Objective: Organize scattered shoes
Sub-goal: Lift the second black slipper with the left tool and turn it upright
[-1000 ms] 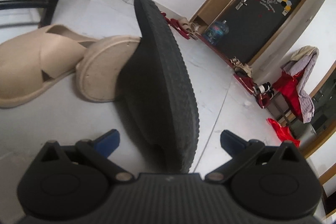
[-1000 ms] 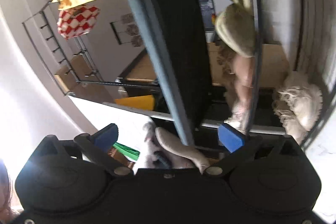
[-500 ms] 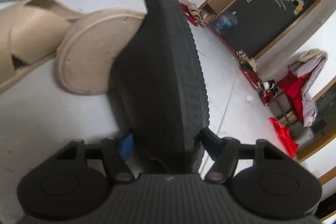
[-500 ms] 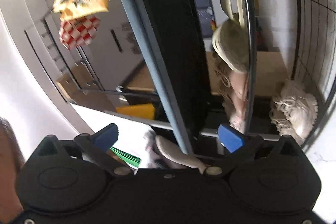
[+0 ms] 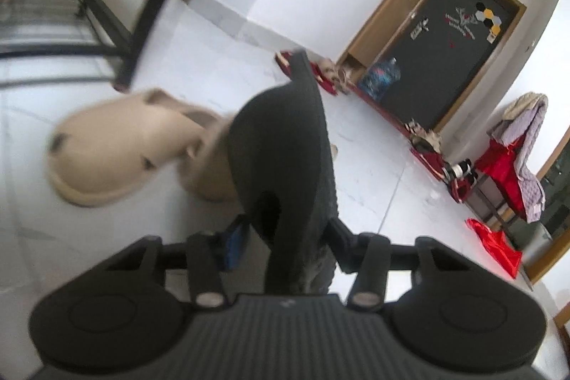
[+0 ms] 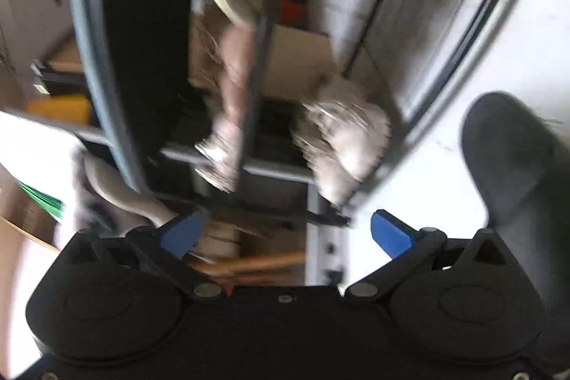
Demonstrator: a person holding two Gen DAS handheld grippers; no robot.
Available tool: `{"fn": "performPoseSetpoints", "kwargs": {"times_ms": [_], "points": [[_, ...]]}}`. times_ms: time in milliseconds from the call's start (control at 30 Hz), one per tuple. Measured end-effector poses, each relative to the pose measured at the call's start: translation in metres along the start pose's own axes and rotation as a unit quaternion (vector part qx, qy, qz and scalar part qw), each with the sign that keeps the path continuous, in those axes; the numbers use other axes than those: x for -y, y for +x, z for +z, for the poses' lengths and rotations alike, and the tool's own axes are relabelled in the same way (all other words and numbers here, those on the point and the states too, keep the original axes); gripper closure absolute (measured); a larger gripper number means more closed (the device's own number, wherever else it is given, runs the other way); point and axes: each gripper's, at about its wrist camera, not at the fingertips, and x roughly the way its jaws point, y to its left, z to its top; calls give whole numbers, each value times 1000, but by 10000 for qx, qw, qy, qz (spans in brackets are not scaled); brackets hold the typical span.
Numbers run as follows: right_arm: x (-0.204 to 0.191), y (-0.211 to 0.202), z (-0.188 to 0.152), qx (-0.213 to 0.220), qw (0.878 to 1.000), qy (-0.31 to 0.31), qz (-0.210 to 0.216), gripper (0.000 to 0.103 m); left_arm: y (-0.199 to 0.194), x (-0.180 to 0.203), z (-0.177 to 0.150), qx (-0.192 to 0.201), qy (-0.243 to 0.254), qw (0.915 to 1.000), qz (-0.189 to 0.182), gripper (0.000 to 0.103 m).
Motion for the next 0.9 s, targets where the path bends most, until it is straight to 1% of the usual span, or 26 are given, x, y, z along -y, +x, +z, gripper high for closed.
{"fn": "performPoseSetpoints", "kwargs": {"times_ms": [100, 133, 233, 300, 400, 667, 800, 900], "points": [[-12, 12, -10, -164, 9991, -187, -348, 0, -23, -11, 1, 135, -272, 9995, 99, 62], [-16, 17, -13, -232, 9977, -282, -579, 0, -26, -13, 2, 148, -324, 9993, 111, 62], [-26, 33, -24, -498, 9875, -667, -1338, 0, -36, -15, -1, 163, -375, 9991, 141, 62], [-27, 42, -30, -675, 9806, -824, -1645, 0, -43, -16, -3, 174, -406, 9989, 163, 62], [-26, 47, -38, -877, 9788, -834, -1654, 0, -48, -14, -5, 184, -429, 9988, 153, 62], [-26, 45, -39, -848, 9770, -878, -1749, 0, -46, -18, -3, 249, -582, 9980, 86, 62], [-21, 54, -40, -886, 9758, -903, -1785, 0, -50, -18, -4, 297, -537, 9981, 90, 62], [-24, 50, -41, -868, 9826, -877, -1386, 0, -58, -18, -3, 445, -477, 9977, 177, 62]]}}
